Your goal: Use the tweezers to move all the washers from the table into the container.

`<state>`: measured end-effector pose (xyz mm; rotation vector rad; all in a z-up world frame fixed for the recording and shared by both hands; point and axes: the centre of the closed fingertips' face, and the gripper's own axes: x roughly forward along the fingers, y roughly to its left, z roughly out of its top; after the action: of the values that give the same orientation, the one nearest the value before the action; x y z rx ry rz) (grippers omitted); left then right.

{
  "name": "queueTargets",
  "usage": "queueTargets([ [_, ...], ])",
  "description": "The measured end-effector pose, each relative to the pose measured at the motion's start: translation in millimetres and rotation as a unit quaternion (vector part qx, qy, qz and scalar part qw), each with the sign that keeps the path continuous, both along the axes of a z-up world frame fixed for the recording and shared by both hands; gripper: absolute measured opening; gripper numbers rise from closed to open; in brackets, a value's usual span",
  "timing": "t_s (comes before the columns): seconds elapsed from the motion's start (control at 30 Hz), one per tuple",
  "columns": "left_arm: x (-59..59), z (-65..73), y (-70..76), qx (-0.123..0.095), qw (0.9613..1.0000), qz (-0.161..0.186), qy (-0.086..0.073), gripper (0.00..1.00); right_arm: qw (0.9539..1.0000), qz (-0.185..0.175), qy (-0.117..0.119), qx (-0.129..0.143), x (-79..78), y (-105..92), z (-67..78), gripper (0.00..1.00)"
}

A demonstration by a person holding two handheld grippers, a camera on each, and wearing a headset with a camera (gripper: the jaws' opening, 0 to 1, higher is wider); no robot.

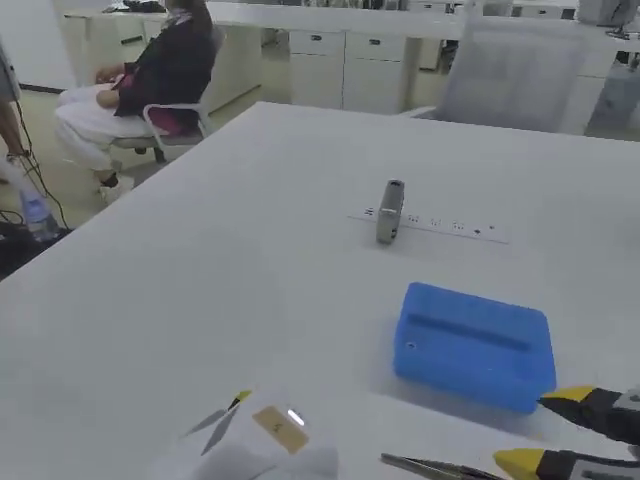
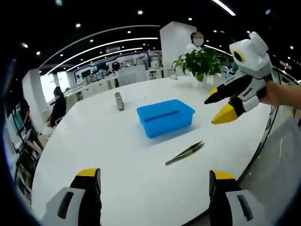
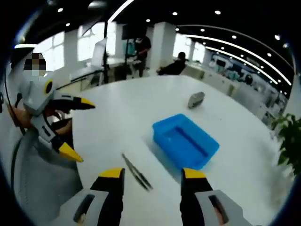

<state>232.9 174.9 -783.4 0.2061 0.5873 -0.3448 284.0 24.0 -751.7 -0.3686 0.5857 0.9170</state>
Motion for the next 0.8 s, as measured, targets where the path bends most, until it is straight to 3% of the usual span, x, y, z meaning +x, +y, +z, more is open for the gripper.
queueTargets([
  [0.1,1.4,4.0,-0.7,-0.01,0.9999,0.002,-0.009,0.99,0.9969,-0.059,-0.001,0.052,-7.9,-17.1,12.4,0.58],
  [0.17,2.2,6.6,-1.4,-0.015,0.9997,0.003,-0.016,0.99,0.9917,-0.101,0.001,0.081,-13.7,-28.4,14.9,0.67],
  [0.23,2.5,9.3,-2.6,-0.02,0.9996,0.002,-0.023,0.99,0.9869,-0.132,-0.003,0.092,-18.2,-38.6,12.8,0.76],
  [0.33,3.5,13.0,-2.6,-0.02,0.9992,0.004,-0.034,0.99,0.9843,-0.156,-0.019,0.081,-20.9,-50.9,7.4,0.89],
  [0.37,3.5,13.1,-2.3,-0.018,0.9992,0.004,-0.035,0.99,0.984,-0.158,-0.024,0.078,-17.1,-59.1,0.9,0.91],
  [0.47,3.5,13.0,-1.9,-0.016,0.9993,0.005,-0.035,0.99,0.983,-0.166,-0.045,0.065,-15.0,-67.7,-0.5,0.97],
  [0.8,3.3,9.6,1.1,-0.002,0.9996,0.009,-0.027,0.99,0.9812,-0.18,-0.038,0.059,-21.5,-70.9,-13.2,0.99],
])
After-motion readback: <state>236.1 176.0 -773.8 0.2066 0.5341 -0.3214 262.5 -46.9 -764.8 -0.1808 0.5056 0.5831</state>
